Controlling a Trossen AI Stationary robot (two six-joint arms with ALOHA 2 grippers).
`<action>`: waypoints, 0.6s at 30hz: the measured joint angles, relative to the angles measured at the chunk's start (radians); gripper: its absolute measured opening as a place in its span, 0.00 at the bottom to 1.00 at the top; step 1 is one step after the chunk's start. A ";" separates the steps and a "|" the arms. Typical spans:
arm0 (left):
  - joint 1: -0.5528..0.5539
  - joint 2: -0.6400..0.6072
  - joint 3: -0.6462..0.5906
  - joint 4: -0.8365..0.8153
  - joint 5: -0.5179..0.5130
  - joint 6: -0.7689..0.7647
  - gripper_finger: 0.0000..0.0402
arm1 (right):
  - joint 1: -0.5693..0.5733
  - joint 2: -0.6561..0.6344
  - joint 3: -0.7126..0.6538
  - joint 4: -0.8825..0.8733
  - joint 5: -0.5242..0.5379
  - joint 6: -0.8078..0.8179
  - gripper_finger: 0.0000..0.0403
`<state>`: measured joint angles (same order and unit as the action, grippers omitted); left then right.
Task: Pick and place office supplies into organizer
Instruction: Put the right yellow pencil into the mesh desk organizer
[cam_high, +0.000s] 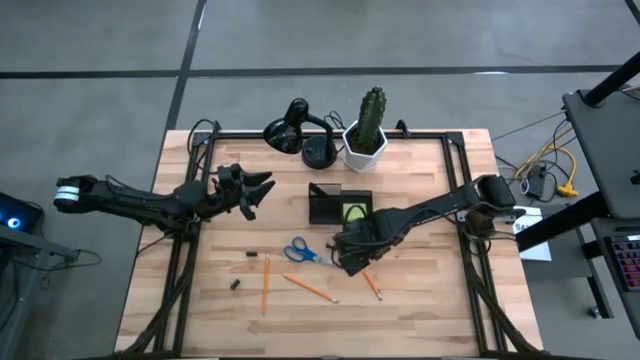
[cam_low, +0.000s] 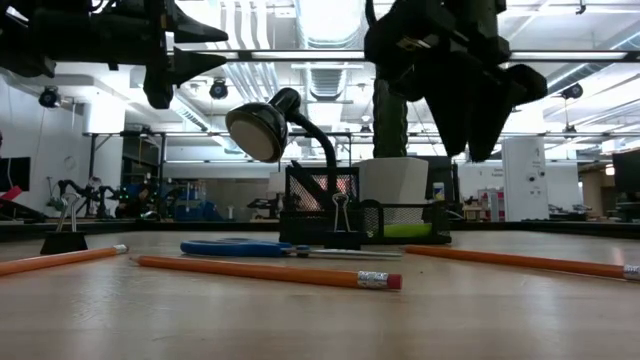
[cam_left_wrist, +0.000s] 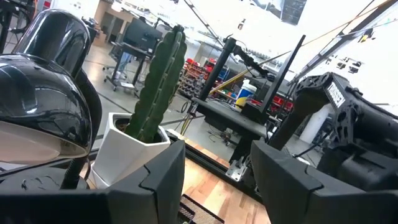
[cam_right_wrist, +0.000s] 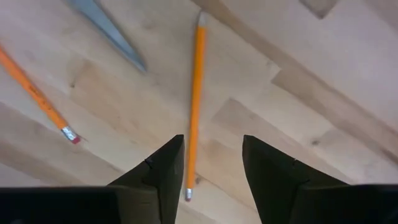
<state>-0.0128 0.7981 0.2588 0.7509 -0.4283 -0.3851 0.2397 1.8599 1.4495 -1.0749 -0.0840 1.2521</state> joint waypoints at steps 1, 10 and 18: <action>0.000 0.000 0.000 0.000 0.000 0.000 0.42 | 0.005 0.000 -0.008 0.017 -0.002 0.007 0.37; 0.000 0.000 -0.001 0.000 0.000 0.000 0.42 | 0.031 0.000 -0.089 0.219 -0.005 0.030 0.34; 0.000 0.000 -0.001 0.000 0.000 0.000 0.42 | 0.035 0.000 -0.174 0.263 -0.002 0.077 0.34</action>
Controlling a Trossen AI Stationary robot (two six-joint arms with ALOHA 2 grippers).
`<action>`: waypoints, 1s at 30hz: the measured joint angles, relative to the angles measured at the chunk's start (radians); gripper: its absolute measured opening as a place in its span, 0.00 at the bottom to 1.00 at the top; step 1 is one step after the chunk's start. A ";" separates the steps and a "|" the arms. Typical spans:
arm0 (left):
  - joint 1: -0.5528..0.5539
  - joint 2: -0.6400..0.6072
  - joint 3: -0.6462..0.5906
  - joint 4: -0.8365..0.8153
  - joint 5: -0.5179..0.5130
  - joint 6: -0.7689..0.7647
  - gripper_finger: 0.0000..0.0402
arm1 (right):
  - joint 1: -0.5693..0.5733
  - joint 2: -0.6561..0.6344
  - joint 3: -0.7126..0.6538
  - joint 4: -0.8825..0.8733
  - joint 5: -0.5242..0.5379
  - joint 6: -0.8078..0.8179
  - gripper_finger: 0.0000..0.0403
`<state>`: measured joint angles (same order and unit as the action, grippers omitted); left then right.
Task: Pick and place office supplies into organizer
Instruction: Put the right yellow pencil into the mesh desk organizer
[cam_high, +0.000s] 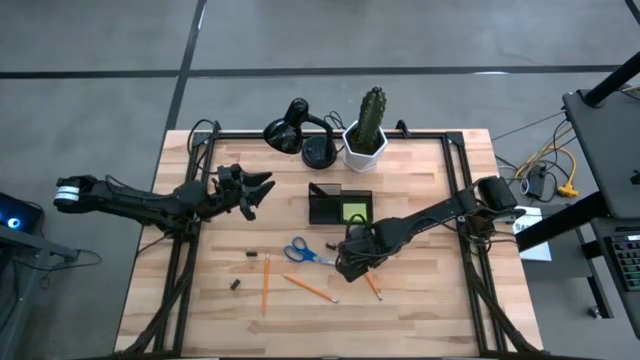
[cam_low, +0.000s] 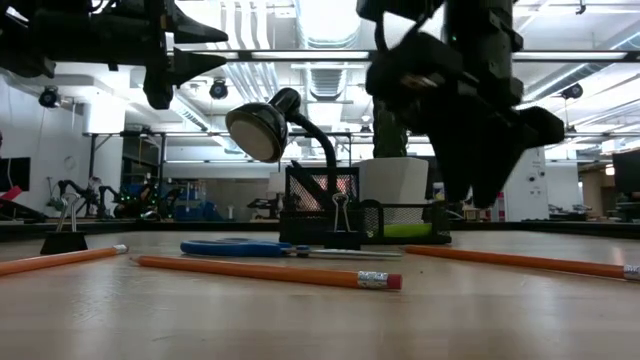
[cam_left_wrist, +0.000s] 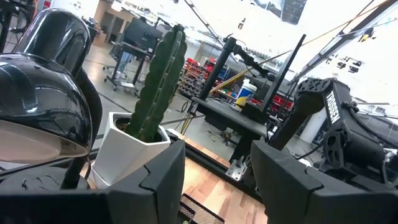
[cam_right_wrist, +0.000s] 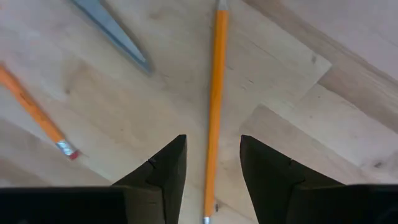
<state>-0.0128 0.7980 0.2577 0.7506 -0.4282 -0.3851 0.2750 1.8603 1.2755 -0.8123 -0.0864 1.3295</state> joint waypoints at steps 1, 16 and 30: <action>0.000 0.000 0.000 0.000 0.000 0.000 0.42 | 0.002 0.000 -0.010 0.009 0.000 0.005 0.34; 0.000 0.000 0.000 -0.006 0.000 0.000 0.42 | 0.014 0.028 -0.055 0.120 0.038 0.005 0.31; 0.000 0.000 -0.001 -0.009 0.000 0.000 0.42 | 0.023 0.144 0.007 0.108 -0.020 -0.018 0.29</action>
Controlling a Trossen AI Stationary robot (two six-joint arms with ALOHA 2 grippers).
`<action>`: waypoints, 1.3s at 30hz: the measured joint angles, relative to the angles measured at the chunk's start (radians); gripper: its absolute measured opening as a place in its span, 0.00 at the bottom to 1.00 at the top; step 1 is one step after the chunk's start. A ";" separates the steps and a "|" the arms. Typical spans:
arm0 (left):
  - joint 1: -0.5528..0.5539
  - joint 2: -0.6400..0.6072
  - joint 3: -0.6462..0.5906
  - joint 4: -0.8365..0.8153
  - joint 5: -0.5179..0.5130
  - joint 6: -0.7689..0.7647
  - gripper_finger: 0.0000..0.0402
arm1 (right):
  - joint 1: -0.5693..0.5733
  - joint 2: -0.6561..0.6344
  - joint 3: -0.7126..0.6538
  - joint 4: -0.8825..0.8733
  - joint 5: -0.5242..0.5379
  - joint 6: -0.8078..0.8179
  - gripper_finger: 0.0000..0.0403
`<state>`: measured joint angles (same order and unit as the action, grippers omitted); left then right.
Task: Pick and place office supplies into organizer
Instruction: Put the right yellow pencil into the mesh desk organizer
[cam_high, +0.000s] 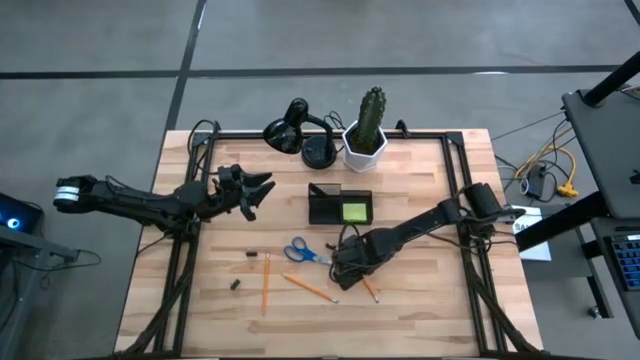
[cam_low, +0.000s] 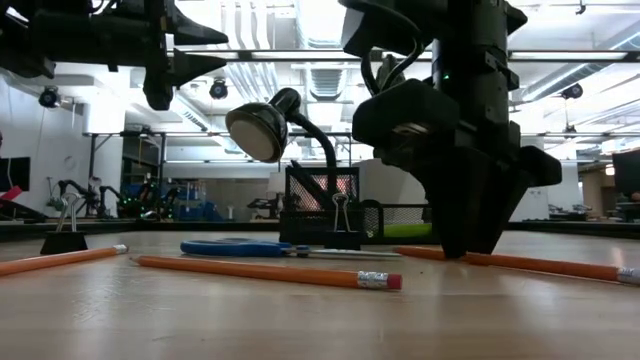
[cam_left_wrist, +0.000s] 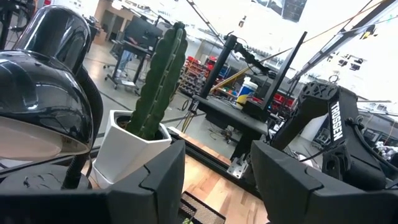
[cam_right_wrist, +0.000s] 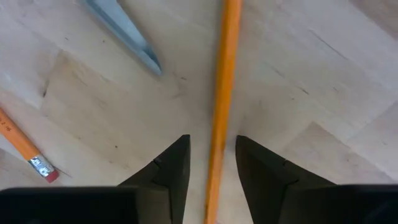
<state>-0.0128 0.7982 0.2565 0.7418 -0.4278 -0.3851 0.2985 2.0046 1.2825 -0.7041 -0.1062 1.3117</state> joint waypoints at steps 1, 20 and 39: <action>0.000 0.000 0.000 0.000 0.000 0.000 0.42 | 0.000 0.000 0.003 0.000 0.000 -0.002 0.28; 0.000 0.000 0.000 -0.005 0.000 0.000 0.42 | 0.003 0.006 0.004 -0.082 -0.011 -0.150 0.04; 0.000 0.000 0.001 -0.010 0.000 0.002 0.42 | -0.031 -0.032 -0.006 -0.096 -0.052 -0.196 0.03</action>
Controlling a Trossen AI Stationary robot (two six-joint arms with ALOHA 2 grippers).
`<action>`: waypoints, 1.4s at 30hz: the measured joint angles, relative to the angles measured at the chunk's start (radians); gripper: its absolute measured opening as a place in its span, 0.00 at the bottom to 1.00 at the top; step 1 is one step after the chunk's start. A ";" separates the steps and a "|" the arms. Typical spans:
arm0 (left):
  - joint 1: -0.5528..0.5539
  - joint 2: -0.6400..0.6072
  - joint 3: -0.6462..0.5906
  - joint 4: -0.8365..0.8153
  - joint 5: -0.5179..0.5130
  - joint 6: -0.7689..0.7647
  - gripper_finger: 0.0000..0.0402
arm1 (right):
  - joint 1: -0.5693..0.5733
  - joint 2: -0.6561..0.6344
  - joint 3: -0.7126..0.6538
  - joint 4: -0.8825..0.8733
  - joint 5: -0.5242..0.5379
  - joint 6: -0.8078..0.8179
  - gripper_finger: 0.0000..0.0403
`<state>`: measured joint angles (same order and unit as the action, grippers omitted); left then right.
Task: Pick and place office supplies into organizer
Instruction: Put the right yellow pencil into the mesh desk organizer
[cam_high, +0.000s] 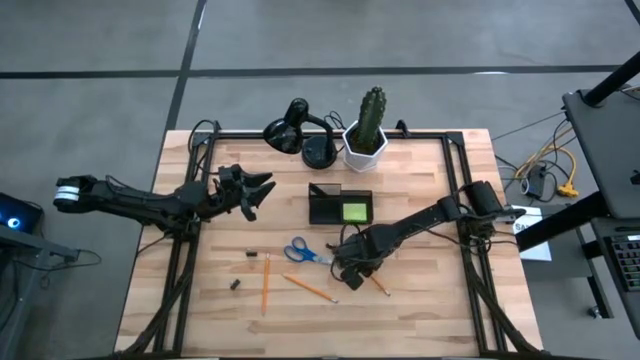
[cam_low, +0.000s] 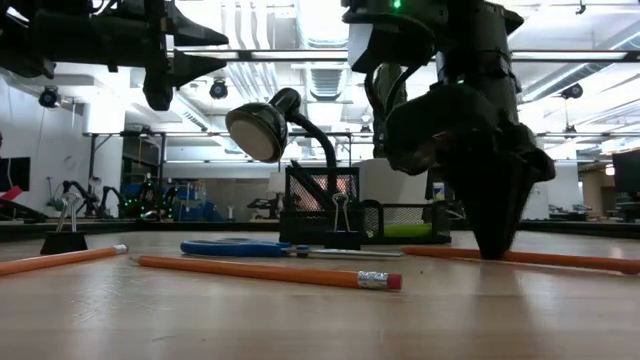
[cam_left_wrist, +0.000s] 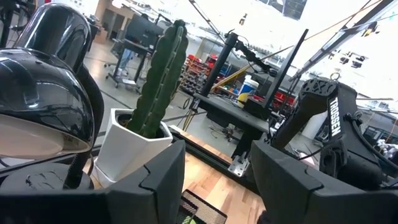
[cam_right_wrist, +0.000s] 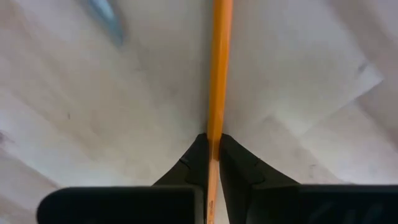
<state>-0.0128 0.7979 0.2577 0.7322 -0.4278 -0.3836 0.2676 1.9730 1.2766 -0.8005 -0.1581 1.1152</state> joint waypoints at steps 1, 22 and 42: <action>0.000 0.000 0.000 0.000 0.000 0.000 0.42 | -0.005 -0.008 0.000 0.000 0.001 -0.001 0.03; 0.000 0.000 0.000 0.000 0.004 -0.001 0.42 | -0.038 -0.125 0.005 0.150 0.003 -0.020 0.03; 0.000 0.000 0.000 0.000 0.005 -0.002 0.42 | -0.114 -0.186 0.006 0.362 0.129 -0.102 0.03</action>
<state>-0.0128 0.7981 0.2577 0.7322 -0.4232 -0.3855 0.1540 1.7867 1.2827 -0.4383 -0.0290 1.0133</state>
